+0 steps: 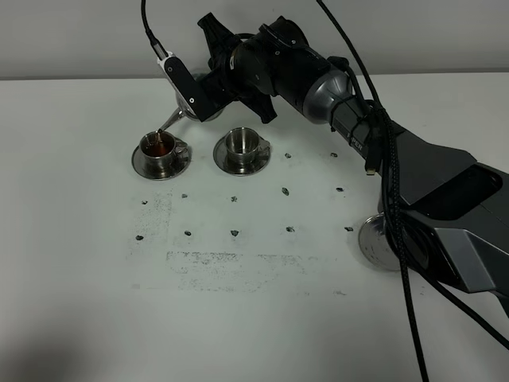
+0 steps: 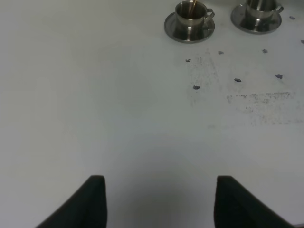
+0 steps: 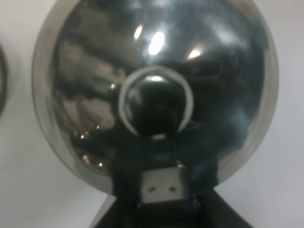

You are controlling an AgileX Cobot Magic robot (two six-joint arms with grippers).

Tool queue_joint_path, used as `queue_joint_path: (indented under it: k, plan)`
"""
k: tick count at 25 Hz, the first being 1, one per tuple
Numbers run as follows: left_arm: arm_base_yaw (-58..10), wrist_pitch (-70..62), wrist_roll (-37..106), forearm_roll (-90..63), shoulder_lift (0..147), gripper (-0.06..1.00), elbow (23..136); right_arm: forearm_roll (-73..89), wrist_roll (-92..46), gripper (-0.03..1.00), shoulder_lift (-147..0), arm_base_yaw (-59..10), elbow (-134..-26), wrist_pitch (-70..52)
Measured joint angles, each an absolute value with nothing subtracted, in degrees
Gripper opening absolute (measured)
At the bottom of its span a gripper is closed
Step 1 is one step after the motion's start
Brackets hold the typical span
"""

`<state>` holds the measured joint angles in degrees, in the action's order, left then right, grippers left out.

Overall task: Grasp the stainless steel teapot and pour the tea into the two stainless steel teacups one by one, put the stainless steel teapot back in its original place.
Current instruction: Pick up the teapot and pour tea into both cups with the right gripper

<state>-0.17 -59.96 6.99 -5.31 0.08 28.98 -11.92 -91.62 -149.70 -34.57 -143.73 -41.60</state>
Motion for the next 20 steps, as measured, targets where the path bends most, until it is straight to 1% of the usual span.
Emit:
queue_joint_path:
  k: [20]
  plan:
    - [-0.17,-59.96,6.99,-5.31,0.08,0.49,28.98,-14.48,-91.49,0.21,-149.70,-34.63,-143.73,-41.15]
